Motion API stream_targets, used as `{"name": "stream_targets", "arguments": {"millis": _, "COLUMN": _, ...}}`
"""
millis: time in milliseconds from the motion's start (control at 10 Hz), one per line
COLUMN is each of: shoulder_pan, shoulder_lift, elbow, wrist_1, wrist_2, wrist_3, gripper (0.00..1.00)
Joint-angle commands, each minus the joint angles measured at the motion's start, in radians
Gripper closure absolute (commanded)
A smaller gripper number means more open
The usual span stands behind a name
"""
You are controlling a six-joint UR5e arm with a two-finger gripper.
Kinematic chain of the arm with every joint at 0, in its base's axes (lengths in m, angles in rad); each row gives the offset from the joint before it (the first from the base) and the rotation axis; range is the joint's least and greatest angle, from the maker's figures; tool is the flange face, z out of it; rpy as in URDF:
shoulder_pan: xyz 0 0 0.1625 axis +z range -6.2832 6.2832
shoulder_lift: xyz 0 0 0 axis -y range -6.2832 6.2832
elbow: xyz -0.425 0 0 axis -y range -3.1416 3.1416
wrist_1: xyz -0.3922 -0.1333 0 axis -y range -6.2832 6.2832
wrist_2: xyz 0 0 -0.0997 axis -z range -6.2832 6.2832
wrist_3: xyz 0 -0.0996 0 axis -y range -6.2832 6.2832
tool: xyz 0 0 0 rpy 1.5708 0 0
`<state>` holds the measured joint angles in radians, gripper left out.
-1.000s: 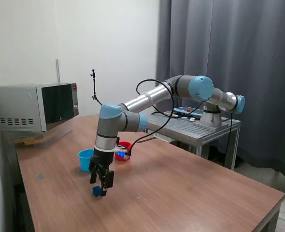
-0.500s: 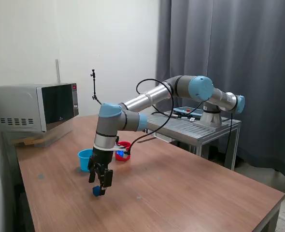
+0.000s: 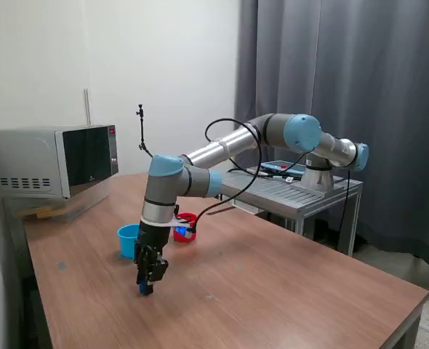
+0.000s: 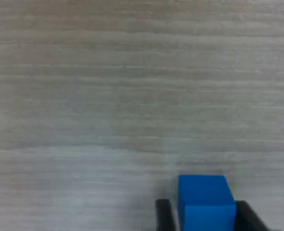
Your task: Place red objects in the red bin, and blue objects in the blue bin.
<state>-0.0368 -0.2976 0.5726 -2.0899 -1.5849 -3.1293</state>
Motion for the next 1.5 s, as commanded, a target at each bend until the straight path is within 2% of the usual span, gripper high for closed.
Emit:
{"name": "stream_targets", "arguments": {"millis": 0, "shoulder_pan": 0.000, "shoulder_lift": 0.000, "elbow": 0.000, "wrist_1": 0.001, "wrist_2": -0.001, "wrist_3": 0.000, "gripper": 1.00}}
{"name": "stream_targets", "arguments": {"millis": 400, "shoulder_pan": 0.000, "shoulder_lift": -0.008, "elbow": -0.011, "wrist_1": 0.001, "wrist_2": -0.004, "wrist_3": -0.002, "gripper": 1.00}}
{"name": "stream_targets", "arguments": {"millis": 700, "shoulder_pan": -0.018, "shoulder_lift": -0.110, "elbow": 0.006, "wrist_1": 0.010, "wrist_2": -0.013, "wrist_3": 0.009, "gripper": 1.00}}
{"name": "stream_targets", "arguments": {"millis": 900, "shoulder_pan": -0.073, "shoulder_lift": -0.205, "elbow": 0.111, "wrist_1": 0.011, "wrist_2": -0.024, "wrist_3": 0.015, "gripper": 1.00}}
{"name": "stream_targets", "arguments": {"millis": 1000, "shoulder_pan": -0.104, "shoulder_lift": -0.251, "elbow": 0.174, "wrist_1": 0.014, "wrist_2": -0.042, "wrist_3": 0.017, "gripper": 1.00}}
{"name": "stream_targets", "arguments": {"millis": 1200, "shoulder_pan": -0.173, "shoulder_lift": -0.320, "elbow": 0.262, "wrist_1": 0.063, "wrist_2": -0.044, "wrist_3": 0.055, "gripper": 1.00}}
{"name": "stream_targets", "arguments": {"millis": 1400, "shoulder_pan": -0.182, "shoulder_lift": -0.330, "elbow": 0.314, "wrist_1": 0.073, "wrist_2": -0.047, "wrist_3": 0.064, "gripper": 1.00}}
